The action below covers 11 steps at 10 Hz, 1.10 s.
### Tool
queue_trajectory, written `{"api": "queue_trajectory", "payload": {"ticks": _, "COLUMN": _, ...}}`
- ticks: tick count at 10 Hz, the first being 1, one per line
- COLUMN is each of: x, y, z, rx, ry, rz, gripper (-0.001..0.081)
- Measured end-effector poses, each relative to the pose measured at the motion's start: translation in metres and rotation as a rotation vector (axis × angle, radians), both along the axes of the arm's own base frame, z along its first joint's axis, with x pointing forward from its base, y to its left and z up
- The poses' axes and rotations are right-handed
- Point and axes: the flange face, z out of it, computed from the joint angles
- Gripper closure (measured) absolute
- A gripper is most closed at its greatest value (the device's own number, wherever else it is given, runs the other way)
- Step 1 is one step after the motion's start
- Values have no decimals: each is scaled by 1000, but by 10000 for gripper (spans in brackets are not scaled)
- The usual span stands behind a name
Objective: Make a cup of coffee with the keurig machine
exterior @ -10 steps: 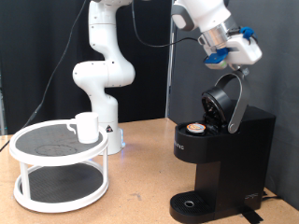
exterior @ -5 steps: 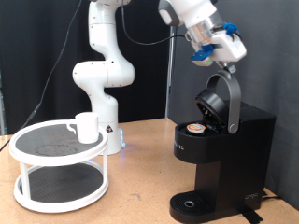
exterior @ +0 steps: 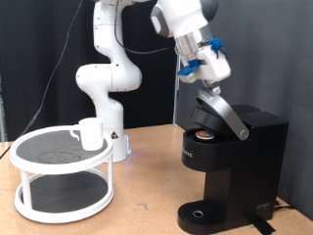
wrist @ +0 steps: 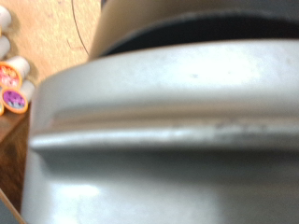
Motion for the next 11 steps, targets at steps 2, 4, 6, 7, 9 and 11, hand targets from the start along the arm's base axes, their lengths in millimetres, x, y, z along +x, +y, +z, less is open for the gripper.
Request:
{"api": "queue_trajectory", "payload": {"ticks": 2, "x": 0, "y": -17, "z": -22, "rx": -15, "ry": 10, "rz": -12, "gripper": 806}}
{"api": "queue_trajectory", "payload": {"ticks": 4, "x": -1, "y": -30, "z": -38, "rx": -26, "ry": 6, "rz": 2, "gripper": 806}}
{"api": "queue_trajectory", "payload": {"ticks": 6, "x": -2, "y": -37, "z": -52, "rx": -33, "ry": -20, "rz": 6, "gripper": 806}}
{"api": "queue_trajectory", "payload": {"ticks": 7, "x": -4, "y": -39, "z": -59, "rx": -33, "ry": -37, "rz": 8, "gripper": 806}}
{"api": "queue_trajectory", "payload": {"ticks": 9, "x": -4, "y": -54, "z": -64, "rx": -49, "ry": -78, "rz": -12, "gripper": 806}}
{"api": "queue_trajectory", "payload": {"ticks": 11, "x": -5, "y": -65, "z": -68, "rx": -50, "ry": -88, "rz": -10, "gripper": 806}}
